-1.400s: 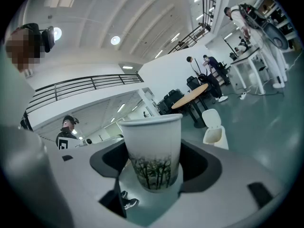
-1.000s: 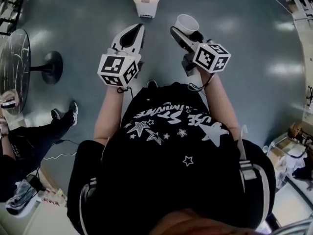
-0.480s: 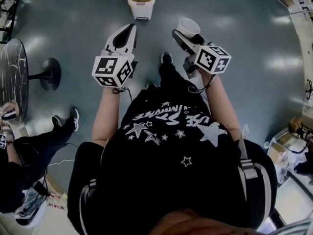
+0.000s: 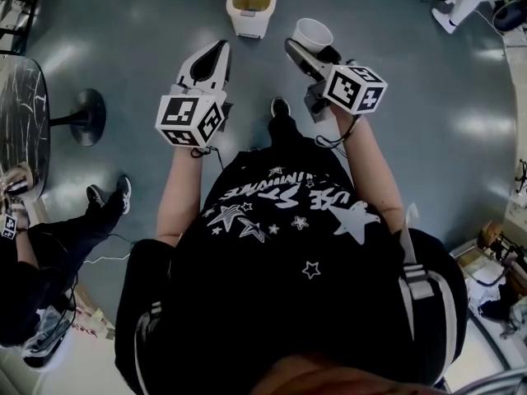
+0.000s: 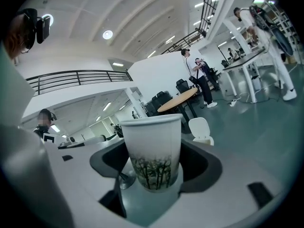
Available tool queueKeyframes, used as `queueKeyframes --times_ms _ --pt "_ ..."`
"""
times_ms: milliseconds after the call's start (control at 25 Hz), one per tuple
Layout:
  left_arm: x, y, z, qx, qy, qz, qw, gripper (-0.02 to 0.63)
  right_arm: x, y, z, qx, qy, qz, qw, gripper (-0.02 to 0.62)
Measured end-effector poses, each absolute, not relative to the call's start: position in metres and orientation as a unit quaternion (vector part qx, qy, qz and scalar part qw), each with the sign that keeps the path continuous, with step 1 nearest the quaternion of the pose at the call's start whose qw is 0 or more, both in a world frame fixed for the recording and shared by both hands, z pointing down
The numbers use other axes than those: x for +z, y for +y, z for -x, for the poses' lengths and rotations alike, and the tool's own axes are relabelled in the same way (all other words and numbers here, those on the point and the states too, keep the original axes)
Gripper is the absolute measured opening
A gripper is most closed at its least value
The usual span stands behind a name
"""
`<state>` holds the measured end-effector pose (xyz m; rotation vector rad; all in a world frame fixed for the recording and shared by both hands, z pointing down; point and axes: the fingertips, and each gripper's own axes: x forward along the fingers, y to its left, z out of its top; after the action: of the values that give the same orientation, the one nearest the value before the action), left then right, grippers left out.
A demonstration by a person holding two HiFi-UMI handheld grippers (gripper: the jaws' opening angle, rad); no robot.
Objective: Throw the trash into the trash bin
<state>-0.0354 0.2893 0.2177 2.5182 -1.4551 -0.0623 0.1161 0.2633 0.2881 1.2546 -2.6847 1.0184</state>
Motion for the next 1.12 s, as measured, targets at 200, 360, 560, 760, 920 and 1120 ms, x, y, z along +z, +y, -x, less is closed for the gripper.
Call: queueKeyframes --times_ms 200,360,560,760,920,1120 --pt "0.22 0.249 0.023 -0.016 -0.505 -0.855 0.119 0.011 0.289 0.222 -0.123 0.33 -0.86 -0.39 0.005 0.322" --pt "0.22 0.218 0.018 -0.01 -0.517 -0.847 0.12 0.011 0.291 0.19 -0.132 0.336 -0.861 -0.382 0.005 0.322" --pt "0.222 0.189 0.006 -0.003 -0.53 -0.839 0.124 0.011 0.29 0.153 -0.15 0.342 -0.861 -0.377 0.001 0.322" --pt "0.224 0.182 0.0 0.0 -0.542 -0.832 0.117 0.011 0.296 0.142 -0.153 0.349 -0.865 -0.361 -0.002 0.322" --pt "0.221 0.171 -0.013 0.003 -0.551 -0.827 0.112 0.011 0.294 0.125 -0.158 0.349 -0.871 -0.345 -0.001 0.322" --pt "0.228 0.165 -0.017 0.009 -0.562 -0.818 0.118 0.011 0.296 0.112 -0.162 0.354 -0.874 -0.334 -0.002 0.322"
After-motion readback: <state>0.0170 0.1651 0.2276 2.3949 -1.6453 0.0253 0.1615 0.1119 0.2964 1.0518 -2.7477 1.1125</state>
